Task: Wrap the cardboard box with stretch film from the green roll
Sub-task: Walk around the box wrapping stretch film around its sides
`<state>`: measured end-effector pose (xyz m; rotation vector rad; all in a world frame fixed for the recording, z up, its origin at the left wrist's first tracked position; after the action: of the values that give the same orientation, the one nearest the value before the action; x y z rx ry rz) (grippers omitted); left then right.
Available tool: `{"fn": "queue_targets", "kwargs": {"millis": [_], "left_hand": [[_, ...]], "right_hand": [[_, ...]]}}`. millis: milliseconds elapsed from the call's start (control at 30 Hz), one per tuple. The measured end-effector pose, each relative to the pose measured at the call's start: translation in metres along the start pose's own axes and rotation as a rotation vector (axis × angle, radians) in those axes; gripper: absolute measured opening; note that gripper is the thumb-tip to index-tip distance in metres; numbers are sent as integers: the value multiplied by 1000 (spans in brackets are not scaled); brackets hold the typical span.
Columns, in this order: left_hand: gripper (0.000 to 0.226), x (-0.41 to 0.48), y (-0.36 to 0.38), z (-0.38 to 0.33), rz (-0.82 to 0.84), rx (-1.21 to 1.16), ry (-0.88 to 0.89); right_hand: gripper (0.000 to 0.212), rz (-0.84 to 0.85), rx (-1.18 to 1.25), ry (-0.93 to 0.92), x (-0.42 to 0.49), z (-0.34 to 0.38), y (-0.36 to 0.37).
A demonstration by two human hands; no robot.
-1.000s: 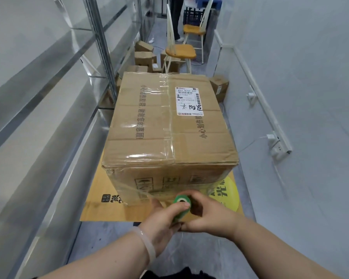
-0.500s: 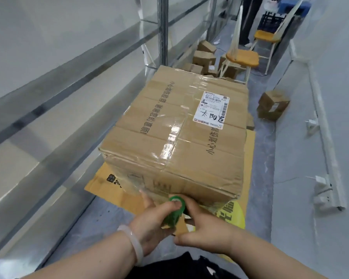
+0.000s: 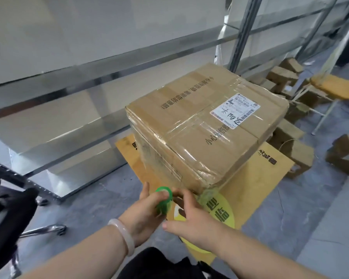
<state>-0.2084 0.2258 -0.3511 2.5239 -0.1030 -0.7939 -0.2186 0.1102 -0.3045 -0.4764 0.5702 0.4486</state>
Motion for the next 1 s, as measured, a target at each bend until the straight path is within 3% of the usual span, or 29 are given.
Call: {"fn": "queue_targets", "kwargs": {"millis": [267,367,467,600,867,1000], "left_hand": [[126,-6,23,19,43,28,-30],[129,-10,35,24,50,33,-29],[129,-15,43,28,16,28,-68],[138,-21,55,23,88,44,-92],[115,-23,72,28,66,56,-52],[124,-25,71,41,24,75,-39]], "right_hand": [[66,-115,-167,-110,-23,-6,-18],[55,-164,-91,-80,-28,-15,-27],[59,-205,-30,-61,-28,-21,-26],[57,-295,-3,-63,-33,-27,-34],[52,-357,133,-13,-38,-42,-43],[55,-368,167,-2,-47,-52,-45]]}}
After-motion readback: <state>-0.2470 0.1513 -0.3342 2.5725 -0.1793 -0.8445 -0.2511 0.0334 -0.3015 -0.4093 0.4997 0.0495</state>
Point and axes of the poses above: each hand's wrist, its own x-axis towards the middle knuckle, its own y-axis out of the palm, z = x × y, the point moved 7 cm from there along x, towards the middle knuckle, and after that the axes turned 9 degrees about y, right-handed, at the moved point
